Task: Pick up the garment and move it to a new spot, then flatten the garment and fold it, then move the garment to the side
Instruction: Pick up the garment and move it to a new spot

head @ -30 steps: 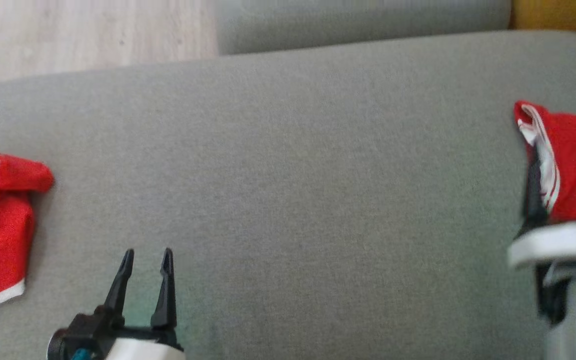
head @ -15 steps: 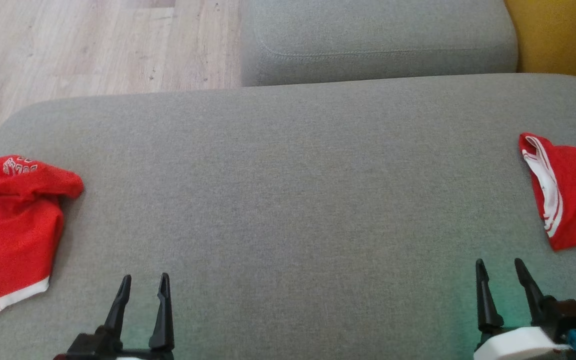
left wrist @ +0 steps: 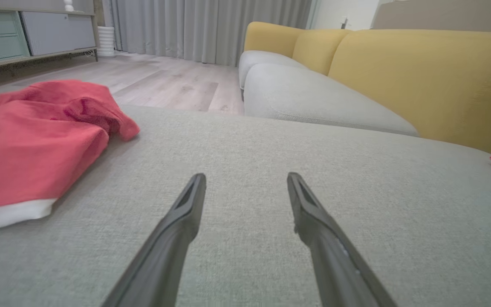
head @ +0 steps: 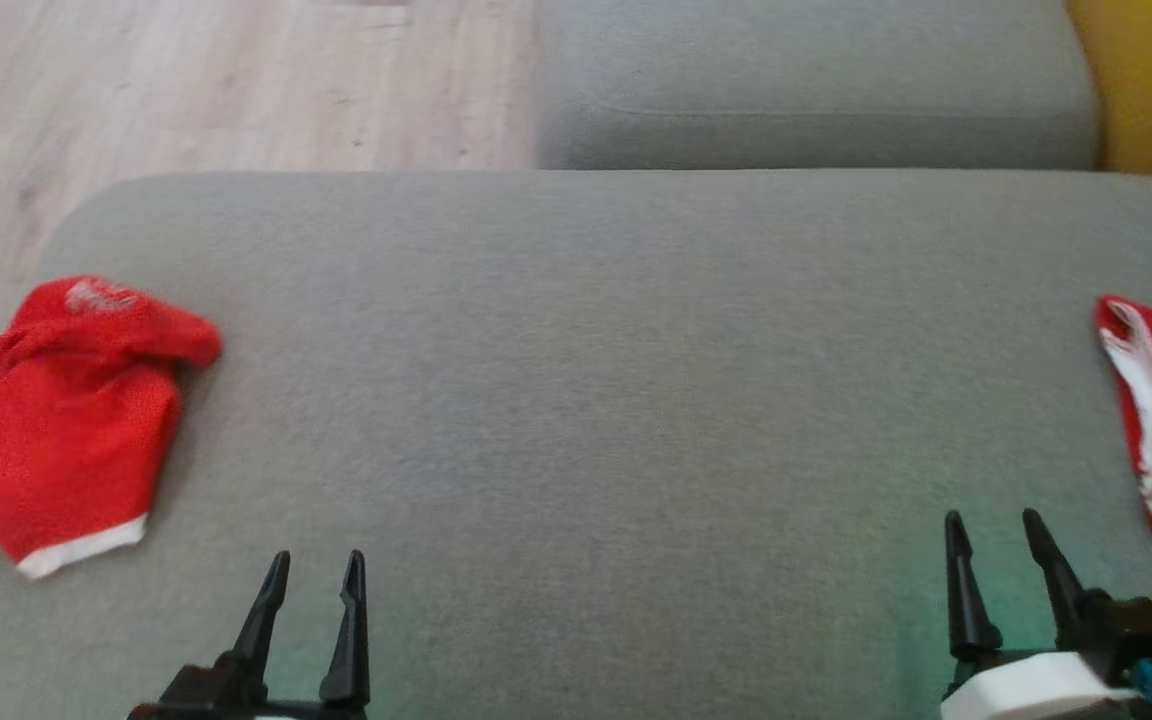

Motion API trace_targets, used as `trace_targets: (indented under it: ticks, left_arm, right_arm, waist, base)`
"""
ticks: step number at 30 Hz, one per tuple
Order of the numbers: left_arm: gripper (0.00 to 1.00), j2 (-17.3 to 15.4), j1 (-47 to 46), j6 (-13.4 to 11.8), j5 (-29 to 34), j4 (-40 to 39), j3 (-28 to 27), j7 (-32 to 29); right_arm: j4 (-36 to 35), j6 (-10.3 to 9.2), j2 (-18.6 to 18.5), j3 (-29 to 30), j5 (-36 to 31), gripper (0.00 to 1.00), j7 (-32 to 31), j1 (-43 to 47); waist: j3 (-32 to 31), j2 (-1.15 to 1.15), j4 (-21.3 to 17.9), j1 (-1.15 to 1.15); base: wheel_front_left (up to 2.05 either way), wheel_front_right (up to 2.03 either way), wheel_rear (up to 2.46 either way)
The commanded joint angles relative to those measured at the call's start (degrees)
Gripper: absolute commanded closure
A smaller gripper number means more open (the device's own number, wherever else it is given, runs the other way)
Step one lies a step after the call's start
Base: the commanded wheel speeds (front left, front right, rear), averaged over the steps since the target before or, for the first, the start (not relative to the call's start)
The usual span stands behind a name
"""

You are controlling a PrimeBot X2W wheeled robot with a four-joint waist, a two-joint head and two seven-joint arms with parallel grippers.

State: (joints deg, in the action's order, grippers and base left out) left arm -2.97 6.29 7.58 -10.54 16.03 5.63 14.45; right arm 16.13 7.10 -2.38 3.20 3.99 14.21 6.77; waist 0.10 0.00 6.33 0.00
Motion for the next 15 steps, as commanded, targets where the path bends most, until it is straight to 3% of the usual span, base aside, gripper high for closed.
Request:
trace_targets:
  ticks: [1, 10, 15]
  left_arm:
    - [0.00, 0.09, -2.11, -0.15, -0.02, -1.34, -1.33, 0.55]
    - [0.00, 0.09, 0.39, -0.21, -0.11, -1.04, -2.29, 0.55]
    - [0.00, 0.09, 2.23, -0.31, -0.44, -1.77, -3.93, 0.55]
  right_arm:
    - [-1.99, 0.39, -0.50, -1.65, 0.29, 0.00, 0.78, -0.57]
    - [-1.65, 0.39, -0.50, -7.77, 2.80, 0.00, 0.78, -1.10]
    - [-1.46, 0.39, -0.50, -9.18, 3.14, 0.00, 0.78, -1.40]
  waist:
    - [-0.45, 0.00, 2.98, 0.00]
    - [-2.38, 0.00, 15.97, 0.00]
    - [-2.42, 0.00, 18.75, 0.00]
  base:
    - [0.00, 0.00, 0.00]
    - [0.00, 0.00, 0.00]
    - [0.00, 0.00, 0.00]
